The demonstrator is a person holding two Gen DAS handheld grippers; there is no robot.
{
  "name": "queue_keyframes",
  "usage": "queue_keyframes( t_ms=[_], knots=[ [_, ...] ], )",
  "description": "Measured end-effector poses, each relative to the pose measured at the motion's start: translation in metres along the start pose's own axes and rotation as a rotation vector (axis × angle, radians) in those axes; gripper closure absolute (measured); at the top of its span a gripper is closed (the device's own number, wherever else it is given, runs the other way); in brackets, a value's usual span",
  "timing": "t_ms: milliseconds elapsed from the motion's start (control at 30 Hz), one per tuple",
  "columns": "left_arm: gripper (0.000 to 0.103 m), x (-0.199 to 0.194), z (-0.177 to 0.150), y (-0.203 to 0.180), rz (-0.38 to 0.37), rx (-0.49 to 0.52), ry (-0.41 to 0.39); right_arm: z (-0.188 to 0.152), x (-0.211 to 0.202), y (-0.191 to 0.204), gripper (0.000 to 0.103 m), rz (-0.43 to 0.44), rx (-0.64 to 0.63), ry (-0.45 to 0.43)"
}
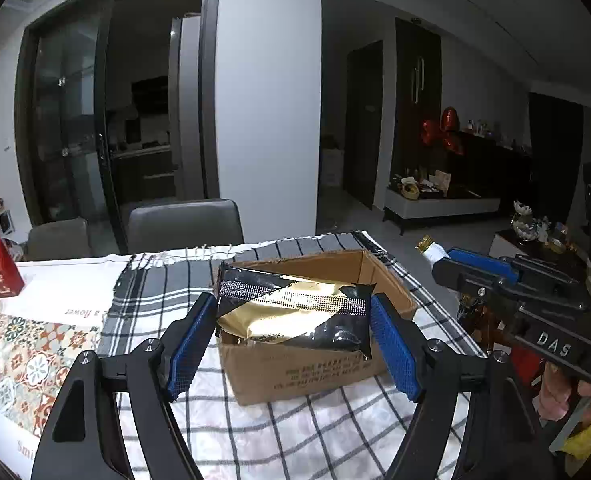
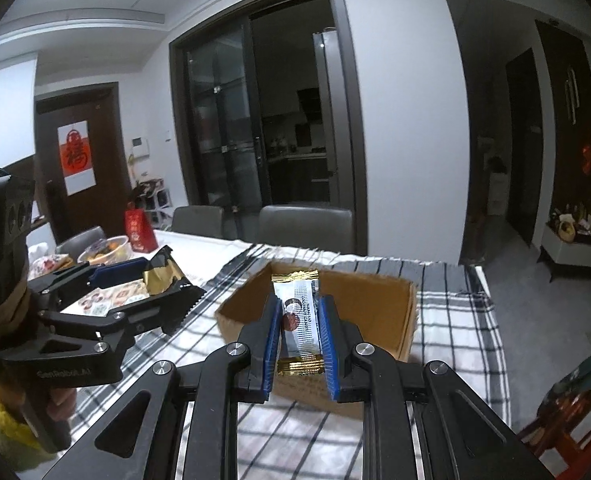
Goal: Organize snacks
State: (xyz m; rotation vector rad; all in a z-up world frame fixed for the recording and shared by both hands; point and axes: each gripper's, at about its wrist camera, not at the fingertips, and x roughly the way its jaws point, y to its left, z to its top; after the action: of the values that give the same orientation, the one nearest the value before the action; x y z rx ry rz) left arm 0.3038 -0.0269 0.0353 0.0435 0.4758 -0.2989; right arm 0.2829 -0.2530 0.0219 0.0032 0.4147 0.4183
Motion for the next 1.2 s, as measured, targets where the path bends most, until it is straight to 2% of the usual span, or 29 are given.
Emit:
queue_keyframes(
  t_ms=[233, 500, 600, 667, 733, 767, 967, 1133, 1200],
  knots=[
    [0.026, 0.037, 0.023, 0.003, 0.002, 0.012, 0.029, 0.011, 0.029, -0.018, 0.082, -0.036, 0.031, 0.032],
    [0.026, 0.089, 0.034, 0.006, -0.014, 0.004, 0.097, 0.018, 0.062, -0.039, 0.082, -0.066, 0.04, 0.062],
    [0.024, 0.107, 0.038, 0.007, -0.023, -0.011, 0.126, 0.019, 0.073, -0.046, 0.082, -0.069, 0.052, 0.078],
    [0.018, 0.113, 0.039, 0.006, -0.004, -0.02, 0.134, 0.019, 0.081, -0.049, 0.082, -0.075, 0.058, 0.085],
    [0.016, 0.114, 0.04, 0.004, 0.014, -0.025, 0.133, 0.017, 0.087, -0.053, 0.074, -0.075, 0.074, 0.102],
    [0.016, 0.114, 0.039, 0.006, 0.02, -0.031, 0.132, 0.015, 0.087, -0.054, 0.065, -0.084, 0.087, 0.106],
    [0.014, 0.102, 0.029, 0.007, 0.083, -0.022, 0.123, 0.009, 0.081, -0.055, 0.063, -0.106, 0.089, 0.109],
    [0.013, 0.08, 0.022, 0.006, 0.104, -0.025, 0.117, 0.008, 0.066, -0.048, 0.063, -0.123, 0.092, 0.113],
    [0.01, 0.067, 0.021, 0.005, 0.118, -0.024, 0.106, 0.009, 0.055, -0.044, 0.058, -0.13, 0.092, 0.106]
  ],
)
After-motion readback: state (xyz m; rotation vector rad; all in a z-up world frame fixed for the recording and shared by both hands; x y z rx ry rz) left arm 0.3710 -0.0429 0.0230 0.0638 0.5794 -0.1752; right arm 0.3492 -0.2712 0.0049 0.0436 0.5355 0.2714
